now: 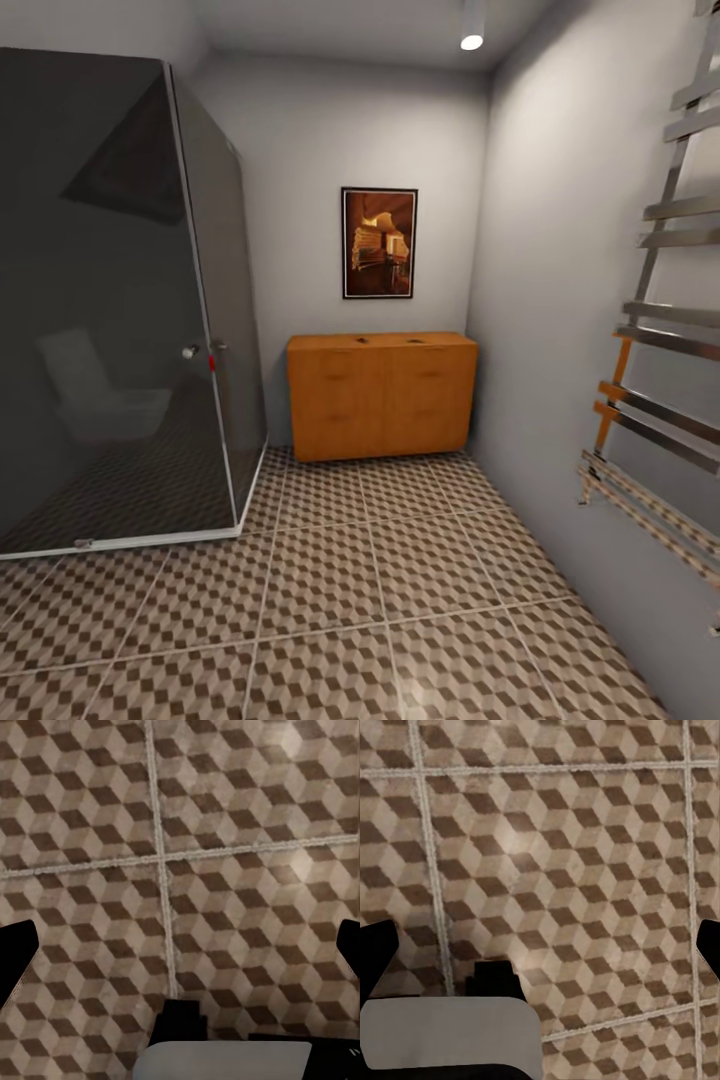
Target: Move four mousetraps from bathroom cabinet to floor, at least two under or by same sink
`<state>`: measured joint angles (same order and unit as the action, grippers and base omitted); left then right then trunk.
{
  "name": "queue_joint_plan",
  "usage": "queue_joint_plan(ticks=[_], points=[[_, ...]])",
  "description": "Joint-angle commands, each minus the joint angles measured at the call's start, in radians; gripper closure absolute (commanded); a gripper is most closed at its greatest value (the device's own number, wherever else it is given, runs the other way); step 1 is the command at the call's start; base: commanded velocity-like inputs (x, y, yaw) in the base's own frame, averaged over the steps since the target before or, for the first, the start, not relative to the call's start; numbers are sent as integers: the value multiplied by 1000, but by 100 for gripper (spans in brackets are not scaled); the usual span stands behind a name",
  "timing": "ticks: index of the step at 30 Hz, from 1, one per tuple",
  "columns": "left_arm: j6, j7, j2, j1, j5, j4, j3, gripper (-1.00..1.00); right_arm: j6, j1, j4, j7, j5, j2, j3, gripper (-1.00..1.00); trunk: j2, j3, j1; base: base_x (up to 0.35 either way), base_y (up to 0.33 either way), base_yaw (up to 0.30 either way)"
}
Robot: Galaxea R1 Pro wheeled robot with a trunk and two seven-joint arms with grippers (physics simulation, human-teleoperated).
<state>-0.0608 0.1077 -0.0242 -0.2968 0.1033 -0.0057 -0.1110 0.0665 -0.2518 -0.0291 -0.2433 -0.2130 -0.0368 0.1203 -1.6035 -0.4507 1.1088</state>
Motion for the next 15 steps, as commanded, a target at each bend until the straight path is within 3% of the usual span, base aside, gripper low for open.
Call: queue_joint_plan(ticks=[1,15], points=[[-4,3,0,-1,10,1,-9,-100,6,-1,-3,-4,-9,0,9,-100,-1,-1,1,319,0,0],[-4,3,0,-1,11,1,-9,-100,5,-1,-3,-5,-9,-1,8,-100,-1,-1,1,319,0,0]])
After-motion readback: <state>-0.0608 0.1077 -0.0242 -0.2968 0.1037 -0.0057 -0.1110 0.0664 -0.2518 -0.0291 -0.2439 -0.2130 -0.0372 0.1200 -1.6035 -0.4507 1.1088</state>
